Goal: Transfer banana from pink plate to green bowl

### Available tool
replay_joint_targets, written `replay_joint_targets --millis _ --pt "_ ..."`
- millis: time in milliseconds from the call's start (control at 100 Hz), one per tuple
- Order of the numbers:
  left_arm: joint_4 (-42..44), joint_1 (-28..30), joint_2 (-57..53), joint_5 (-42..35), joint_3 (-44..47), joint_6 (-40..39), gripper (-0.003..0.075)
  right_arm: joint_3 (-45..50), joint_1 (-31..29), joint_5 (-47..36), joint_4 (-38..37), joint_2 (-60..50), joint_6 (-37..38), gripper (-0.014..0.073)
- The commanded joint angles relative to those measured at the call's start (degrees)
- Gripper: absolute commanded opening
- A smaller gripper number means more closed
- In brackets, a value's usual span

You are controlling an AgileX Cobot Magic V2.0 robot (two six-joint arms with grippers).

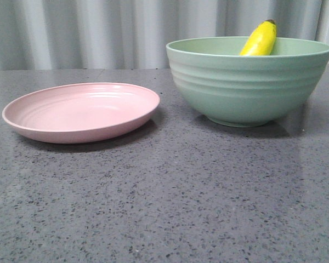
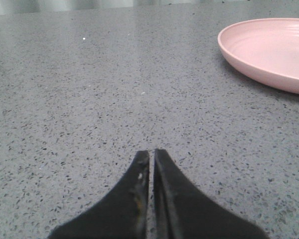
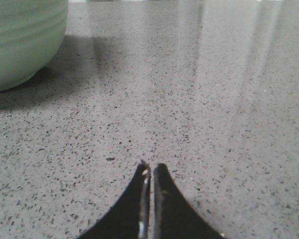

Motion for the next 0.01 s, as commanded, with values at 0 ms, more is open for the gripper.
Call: replay_joint_targets --millis 0 --pt "0.0 0.0 -1.9 -2.3 1.5 -0.5 -0.0019 1.5 -0.3 -1.3 0.0 -1.1 -0.1 -0.008"
